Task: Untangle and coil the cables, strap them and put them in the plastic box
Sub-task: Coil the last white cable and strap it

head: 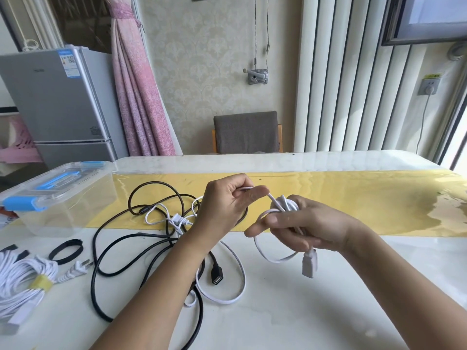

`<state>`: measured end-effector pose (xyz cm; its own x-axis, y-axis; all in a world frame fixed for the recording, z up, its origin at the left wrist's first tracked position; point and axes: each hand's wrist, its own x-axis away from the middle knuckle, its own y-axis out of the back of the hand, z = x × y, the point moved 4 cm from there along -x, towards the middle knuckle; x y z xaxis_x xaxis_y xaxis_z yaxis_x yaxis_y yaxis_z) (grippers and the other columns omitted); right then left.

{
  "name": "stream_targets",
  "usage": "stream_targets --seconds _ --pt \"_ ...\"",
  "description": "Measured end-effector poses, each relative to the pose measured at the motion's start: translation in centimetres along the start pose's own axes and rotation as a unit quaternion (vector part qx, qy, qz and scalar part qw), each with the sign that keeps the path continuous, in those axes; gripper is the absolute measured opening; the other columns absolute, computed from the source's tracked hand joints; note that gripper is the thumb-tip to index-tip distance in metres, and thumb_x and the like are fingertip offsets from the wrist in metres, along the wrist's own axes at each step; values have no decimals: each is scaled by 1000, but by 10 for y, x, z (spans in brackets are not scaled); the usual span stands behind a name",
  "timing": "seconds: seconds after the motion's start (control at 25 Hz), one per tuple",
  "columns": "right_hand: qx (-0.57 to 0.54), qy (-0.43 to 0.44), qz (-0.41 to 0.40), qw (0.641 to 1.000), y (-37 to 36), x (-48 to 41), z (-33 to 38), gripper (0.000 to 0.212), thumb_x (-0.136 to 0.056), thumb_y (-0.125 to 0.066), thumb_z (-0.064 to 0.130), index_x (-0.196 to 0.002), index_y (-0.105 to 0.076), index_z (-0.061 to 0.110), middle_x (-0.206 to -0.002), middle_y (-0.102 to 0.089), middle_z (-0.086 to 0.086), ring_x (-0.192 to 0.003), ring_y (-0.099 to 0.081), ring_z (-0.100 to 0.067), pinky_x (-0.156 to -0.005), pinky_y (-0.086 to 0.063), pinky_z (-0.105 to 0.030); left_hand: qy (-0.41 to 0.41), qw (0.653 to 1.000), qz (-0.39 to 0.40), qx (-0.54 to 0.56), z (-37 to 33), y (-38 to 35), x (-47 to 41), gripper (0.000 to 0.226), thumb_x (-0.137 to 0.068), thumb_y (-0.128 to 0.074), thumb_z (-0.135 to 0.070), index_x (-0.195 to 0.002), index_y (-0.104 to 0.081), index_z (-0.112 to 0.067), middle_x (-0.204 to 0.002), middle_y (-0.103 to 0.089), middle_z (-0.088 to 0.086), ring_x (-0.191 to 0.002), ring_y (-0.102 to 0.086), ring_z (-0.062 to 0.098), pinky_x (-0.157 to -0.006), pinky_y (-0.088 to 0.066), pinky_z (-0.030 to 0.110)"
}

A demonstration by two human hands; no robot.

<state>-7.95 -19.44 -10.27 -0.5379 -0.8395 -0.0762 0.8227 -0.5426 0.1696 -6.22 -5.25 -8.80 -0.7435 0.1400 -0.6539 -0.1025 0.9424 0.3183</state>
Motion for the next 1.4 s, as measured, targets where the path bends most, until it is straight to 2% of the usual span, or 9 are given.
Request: stream_targets --seconds 0.08,0.24,0.48,0.6,0.72,0.84,0.96,1.24,1.4 --pt "-121 67 64 988 -4 -7 1 43 -94 -51 33 -95 -69 -7 -57 -67 4 -32 -39 -4 -39 -21 -20 30 999 15 20 4 -3 0 49 -79 -62 -49 -57 -45 -9 -51 -28 -8 -53 -26 11 -49 -25 21" --pt "-355 207 113 904 -1 -10 15 37 -100 -40 18 -121 -59 -5 -111 -68 -19 -43 -51 -7 -48 -42 -15 48 994 76 -65 20 -15 3 51 -92 -48 -54 -60 -49 -14 -55 -36 -8 -56 -33 9 -54 -27 28" --pt "-360 205 -320 852 25 6 24 22 -78 -59 21 -87 -77 11 -105 -72 -9 -46 -56 -1 -43 -44 -9 76 971 194 -119 17 -49 18 42 -101 -36 -36 -60 -40 -26 -51 -40 -6 -51 -37 7 -55 -29 27" --pt "-262 216 -434 835 43 19 28 22 -94 -48 18 -103 -67 11 -111 -71 -5 -40 -38 -2 -40 -34 -12 86 969 206 -107 15 -51 20 42 -102 -37 -34 -61 -42 -24 -52 -41 -7 -51 -37 6 -54 -28 23" --pt "-81 173 -562 805 58 39 28 17 -95 -54 25 -100 -68 15 -103 -73 1 -54 -54 -8 -50 -36 -23 75 968 213 -107 10 -52 23 41 -102 -39 -32 -63 -45 -20 -49 -46 -15 -49 -40 4 -52 -27 17" --pt "157 180 -660 712 67 52 29 18 -95 -57 24 -91 -70 13 -99 -72 2 -92 -67 -5 -80 -49 -20 30 972 203 -113 0 -54 25 40 -98 -40 -37 -64 -46 -16 -49 -44 -12 -48 -38 8 -49 -27 21" --pt "384 182 -648 632 66 50 28 23 -95 -53 16 -90 -71 4 -108 -65 5 -110 -50 9 -89 -31 1 -24 984 135 -118 -5 -43 19 41 -96 -45 -37 -65 -49 -10 -49 -39 -4 -47 -35 14 -49 -31 30" --pt "499 133 -585 626 66 30 6 15 -83 -48 -10 -86 -63 -12 -126 -57 5 -115 -38 13 -81 -38 -6 -76 992 -44 -89 -13 -5 7 26 -94 -54 -25 -70 -58 -17 -49 -46 -16 -42 -35 4 -47 -24 11" --pt "464 125 -547 685 47 14 2 19 -92 -53 0 -102 -67 -8 -127 -58 -1 -119 -47 4 -90 -33 -5 -55 990 -122 -52 -11 11 2 23 -95 -51 -24 -74 -59 -18 -53 -51 -21 -41 -33 3 -47 -25 13"
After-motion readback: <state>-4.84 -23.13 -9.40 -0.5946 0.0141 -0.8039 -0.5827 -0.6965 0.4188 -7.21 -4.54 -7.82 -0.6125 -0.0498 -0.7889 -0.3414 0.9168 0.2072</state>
